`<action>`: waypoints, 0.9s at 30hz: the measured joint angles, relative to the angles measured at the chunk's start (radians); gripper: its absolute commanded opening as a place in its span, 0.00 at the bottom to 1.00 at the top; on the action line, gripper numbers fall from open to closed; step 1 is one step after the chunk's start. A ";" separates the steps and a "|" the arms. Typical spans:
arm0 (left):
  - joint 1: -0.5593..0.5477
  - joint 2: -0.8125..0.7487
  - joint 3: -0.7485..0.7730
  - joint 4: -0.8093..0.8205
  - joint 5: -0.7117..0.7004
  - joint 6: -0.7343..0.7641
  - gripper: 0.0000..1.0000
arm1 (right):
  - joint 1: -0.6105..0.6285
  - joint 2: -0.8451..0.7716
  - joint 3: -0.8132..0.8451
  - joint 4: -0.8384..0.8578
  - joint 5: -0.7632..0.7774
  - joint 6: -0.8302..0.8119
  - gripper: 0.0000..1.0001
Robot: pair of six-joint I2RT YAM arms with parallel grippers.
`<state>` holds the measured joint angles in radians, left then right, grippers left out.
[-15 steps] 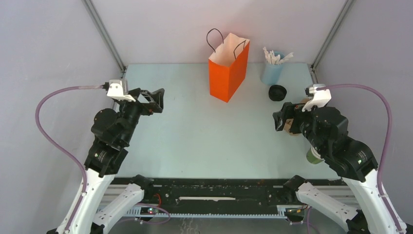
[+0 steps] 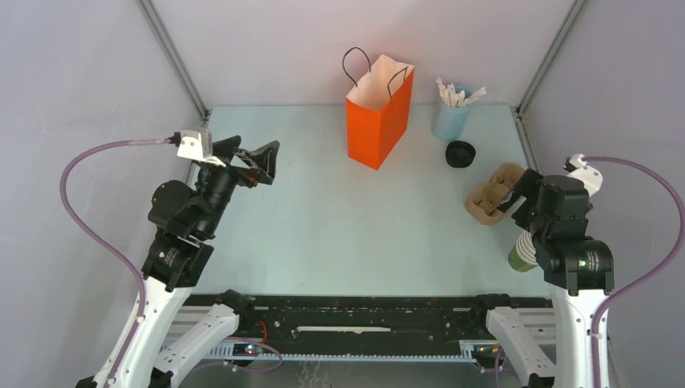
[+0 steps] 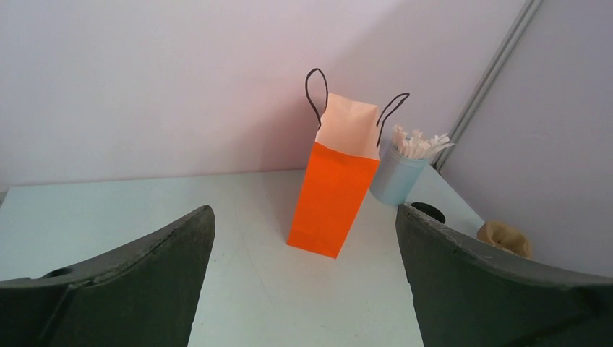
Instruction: Pack the takeout coffee
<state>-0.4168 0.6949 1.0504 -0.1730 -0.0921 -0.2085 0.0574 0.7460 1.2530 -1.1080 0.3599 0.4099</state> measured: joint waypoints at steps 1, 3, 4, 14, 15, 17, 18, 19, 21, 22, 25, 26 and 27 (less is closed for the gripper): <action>0.000 0.000 0.000 0.004 0.002 0.000 1.00 | -0.026 -0.005 -0.006 -0.003 0.000 0.005 0.92; 0.000 0.000 0.000 0.010 0.003 0.000 1.00 | -0.080 -0.016 -0.023 -0.005 0.007 0.015 0.92; 0.000 0.000 0.000 0.014 0.003 0.000 1.00 | -0.097 -0.018 -0.031 -0.007 0.016 0.020 0.91; -0.038 0.003 -0.002 0.022 0.008 0.008 1.00 | -0.143 -0.010 -0.071 -0.008 0.058 0.020 0.75; -0.040 0.003 -0.002 0.022 0.012 0.008 1.00 | -0.150 -0.009 -0.071 -0.008 0.056 0.018 0.73; -0.040 0.002 -0.002 0.022 0.021 0.007 1.00 | -0.169 -0.006 -0.071 -0.008 0.053 0.015 0.71; -0.041 -0.002 -0.002 0.022 0.026 0.006 1.00 | -0.175 -0.005 -0.071 -0.008 0.051 0.014 0.69; -0.042 -0.002 -0.002 0.022 0.028 0.006 1.00 | -0.183 -0.001 -0.071 -0.008 0.047 0.014 0.65; -0.058 -0.011 -0.002 0.021 0.025 0.008 1.00 | -0.198 0.007 -0.071 -0.008 0.038 0.012 0.43; -0.068 -0.014 -0.002 0.019 0.021 0.010 1.00 | -0.207 0.013 -0.071 -0.009 0.033 0.011 0.36; -0.122 -0.024 -0.002 0.013 -0.003 0.029 1.00 | -0.228 0.027 -0.076 -0.008 0.034 0.005 0.37; -0.133 -0.024 -0.002 0.011 -0.009 0.033 1.00 | -0.231 0.030 -0.081 -0.007 0.039 0.004 0.39; -0.145 -0.024 -0.002 0.008 -0.014 0.036 1.00 | -0.233 0.034 -0.085 -0.007 0.044 0.003 0.43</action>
<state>-0.5621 0.6712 1.0489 -0.1646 -0.1062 -0.1722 -0.1753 0.7799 1.1675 -1.1149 0.4038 0.4133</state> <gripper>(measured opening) 0.996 0.362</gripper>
